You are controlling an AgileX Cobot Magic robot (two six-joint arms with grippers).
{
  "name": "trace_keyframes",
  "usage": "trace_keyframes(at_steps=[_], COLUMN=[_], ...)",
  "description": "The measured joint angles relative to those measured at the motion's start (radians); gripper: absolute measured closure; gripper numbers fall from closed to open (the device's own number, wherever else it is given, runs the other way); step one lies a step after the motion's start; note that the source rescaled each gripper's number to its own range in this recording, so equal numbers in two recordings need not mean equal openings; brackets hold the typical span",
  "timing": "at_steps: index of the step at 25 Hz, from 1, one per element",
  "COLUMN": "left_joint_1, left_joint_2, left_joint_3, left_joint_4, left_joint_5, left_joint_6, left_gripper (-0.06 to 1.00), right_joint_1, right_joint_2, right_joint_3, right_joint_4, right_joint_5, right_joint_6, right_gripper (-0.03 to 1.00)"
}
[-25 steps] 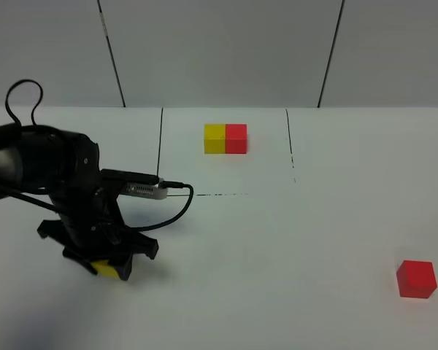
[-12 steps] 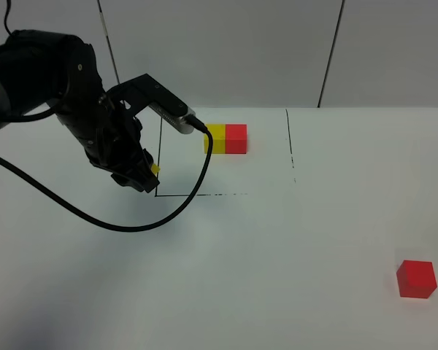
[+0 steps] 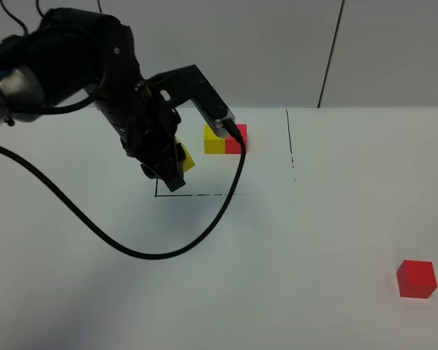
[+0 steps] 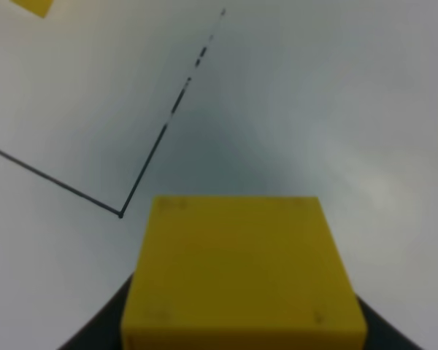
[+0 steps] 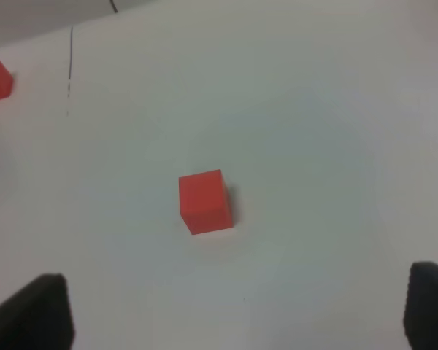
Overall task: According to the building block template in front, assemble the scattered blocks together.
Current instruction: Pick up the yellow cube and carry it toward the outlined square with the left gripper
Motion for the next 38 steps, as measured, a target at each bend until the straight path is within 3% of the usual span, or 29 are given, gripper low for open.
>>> trace_keyframes(at_steps=[5, 12, 17, 38], left_joint_1=[-0.06, -0.139, -0.194, -0.225], left_joint_2=[0.116, 0.314, 0.427, 0.561], left_joint_3=[-0.092, -0.338, -0.451, -0.47], left_joint_4=[0.048, 0.091, 0.093, 0.096], left_joint_5=[0.038, 0.166, 0.166, 0.153], left_joint_6=[0.057, 0.144, 0.193, 0.247], left_gripper=[0.94, 0.94, 0.94, 0.94], right_joint_1=[0.0, 0.0, 0.0, 0.0], right_joint_2=[0.0, 0.0, 0.0, 0.0], right_joint_3=[0.0, 0.0, 0.0, 0.0], right_joint_4=[0.0, 0.0, 0.0, 0.0], right_joint_5=[0.0, 0.0, 0.0, 0.0], right_joint_6=[0.0, 0.0, 0.0, 0.0], right_gripper=[0.16, 0.16, 0.16, 0.16])
